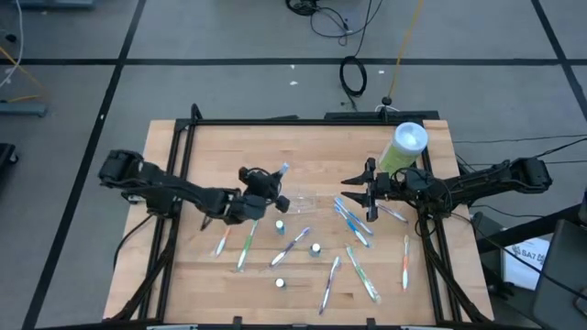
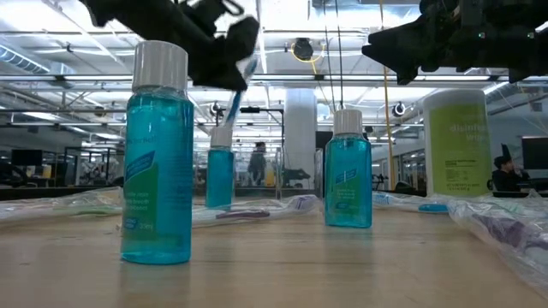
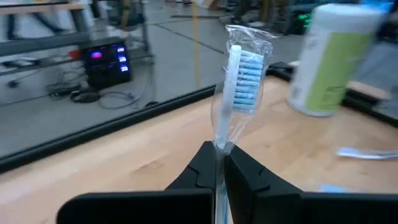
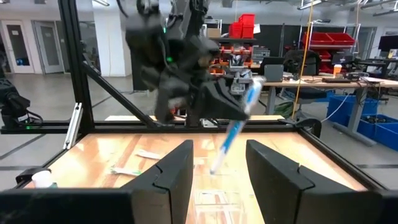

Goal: Pick & Place toothbrushing station
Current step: Put the left blue toothbrush into the transparent organizer

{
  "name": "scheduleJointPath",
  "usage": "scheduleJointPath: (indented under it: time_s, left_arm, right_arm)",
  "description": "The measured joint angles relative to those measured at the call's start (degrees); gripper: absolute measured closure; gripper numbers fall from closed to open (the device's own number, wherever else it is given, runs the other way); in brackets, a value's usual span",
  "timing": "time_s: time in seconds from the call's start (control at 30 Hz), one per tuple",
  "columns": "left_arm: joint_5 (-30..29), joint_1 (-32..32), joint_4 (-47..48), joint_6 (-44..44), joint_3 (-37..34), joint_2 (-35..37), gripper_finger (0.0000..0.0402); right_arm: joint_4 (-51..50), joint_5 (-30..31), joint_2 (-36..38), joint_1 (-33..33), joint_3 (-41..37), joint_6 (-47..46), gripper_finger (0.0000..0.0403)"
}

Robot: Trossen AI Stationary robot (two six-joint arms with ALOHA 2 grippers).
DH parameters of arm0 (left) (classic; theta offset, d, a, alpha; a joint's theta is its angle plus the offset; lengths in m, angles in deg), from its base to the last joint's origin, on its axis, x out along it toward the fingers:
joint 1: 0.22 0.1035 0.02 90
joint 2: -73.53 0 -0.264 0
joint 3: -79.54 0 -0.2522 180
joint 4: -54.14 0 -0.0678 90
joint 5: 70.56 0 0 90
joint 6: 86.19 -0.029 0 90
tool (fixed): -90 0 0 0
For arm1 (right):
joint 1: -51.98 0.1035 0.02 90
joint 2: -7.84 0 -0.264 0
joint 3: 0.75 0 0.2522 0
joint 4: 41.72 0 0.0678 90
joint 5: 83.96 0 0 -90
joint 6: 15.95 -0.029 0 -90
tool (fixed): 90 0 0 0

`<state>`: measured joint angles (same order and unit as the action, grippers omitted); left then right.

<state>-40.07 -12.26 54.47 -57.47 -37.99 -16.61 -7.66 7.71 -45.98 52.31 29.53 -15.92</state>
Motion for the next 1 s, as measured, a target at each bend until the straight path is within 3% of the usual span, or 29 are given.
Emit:
scheduleJointPath:
  time_s: [0.23, 0.47, 1.0]
  left_arm:
    - [-2.0, 0.6, -0.1, 4.3, 0.0, -4.7, 0.0381]
    - [-0.4, 0.7, 0.1, 5.1, 0.0, -6.4, 0.0383]
    - [2.9, 0.4, 3.0, 4.6, 0.0, -6.3, 0.0301]
  right_arm:
    - [-0.1, 0.0, 0.0, 0.0, 0.0, 0.0, 0.0263]
    - [-0.1, 0.0, 0.0, 0.0, 0.0, 0.0, 0.0264]
    - [-0.1, 0.0, 0.0, 0.0, 0.0, 0.0, 0.0264]
